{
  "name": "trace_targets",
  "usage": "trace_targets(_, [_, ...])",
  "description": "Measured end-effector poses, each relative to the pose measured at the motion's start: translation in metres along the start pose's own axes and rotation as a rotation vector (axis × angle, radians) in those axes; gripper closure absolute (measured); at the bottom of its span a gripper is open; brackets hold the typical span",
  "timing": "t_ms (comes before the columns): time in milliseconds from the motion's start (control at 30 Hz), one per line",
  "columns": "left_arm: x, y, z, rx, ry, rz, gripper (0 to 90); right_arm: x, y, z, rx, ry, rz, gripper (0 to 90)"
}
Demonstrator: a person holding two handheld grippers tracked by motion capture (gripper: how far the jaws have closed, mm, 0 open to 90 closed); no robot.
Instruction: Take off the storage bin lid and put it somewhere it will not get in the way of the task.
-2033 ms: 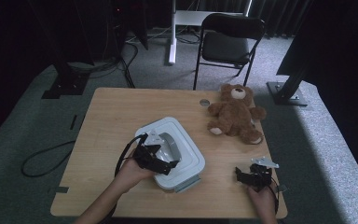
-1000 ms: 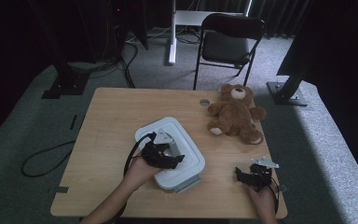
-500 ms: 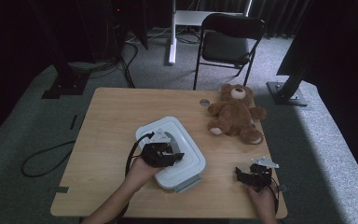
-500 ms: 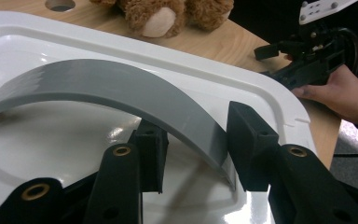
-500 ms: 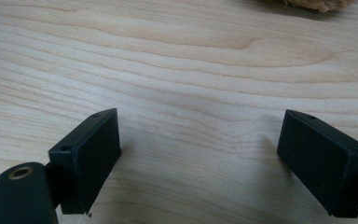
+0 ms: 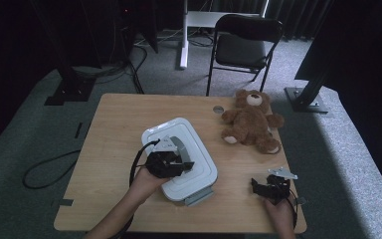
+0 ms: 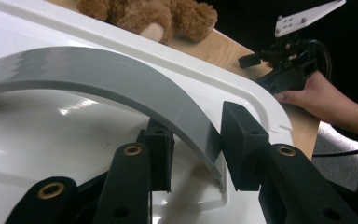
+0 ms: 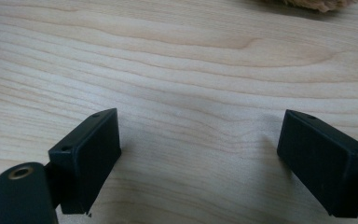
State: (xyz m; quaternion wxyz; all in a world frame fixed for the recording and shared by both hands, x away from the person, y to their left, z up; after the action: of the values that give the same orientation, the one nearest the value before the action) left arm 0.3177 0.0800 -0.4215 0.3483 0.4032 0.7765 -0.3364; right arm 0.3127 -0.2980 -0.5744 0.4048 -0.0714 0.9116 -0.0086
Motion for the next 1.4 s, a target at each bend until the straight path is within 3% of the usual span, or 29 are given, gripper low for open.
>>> trace_targets(233, [-0.005,0.003,-0.018,0.000,-0.030,-0.001,74.2,0.000,0.000,0.000,0.000,0.001,0.002,12.4])
trace_targets(333, [-0.006,0.003,-0.025,-0.032,-0.035,0.013,75.3,0.000,0.000,0.000,0.000,0.001,0.002,12.4])
trace_targets(600, [-0.005,0.008,-0.044,-0.062,-0.044,0.016,76.2,0.000,0.000,0.000,0.000,0.001,0.002,12.4])
trace_targets(767, [-0.001,0.013,-0.058,-0.077,-0.050,0.000,77.8,0.000,0.000,0.000,0.000,0.001,0.002,12.4])
trace_targets(1000, [0.008,0.020,-0.082,-0.138,-0.060,-0.009,77.9,0.000,0.000,0.000,0.000,0.002,0.001,12.4])
trace_targets(1400, [0.026,0.029,-0.111,-0.195,-0.066,-0.040,77.9,0.000,0.000,0.000,0.000,0.001,0.003,12.4])
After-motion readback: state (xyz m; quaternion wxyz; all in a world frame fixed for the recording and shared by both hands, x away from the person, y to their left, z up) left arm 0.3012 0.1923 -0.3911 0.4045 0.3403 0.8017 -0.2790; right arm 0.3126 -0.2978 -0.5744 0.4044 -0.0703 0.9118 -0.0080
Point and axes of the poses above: each handheld gripper's, and its own axes: z roughly forward along the jaws, x roughly out of its underside, y roughly to its left, the point moved 2 cm from there along z, roughly forward along the jaws, and after that the axes turned 7 degrees about x, right-handed, at the moved point
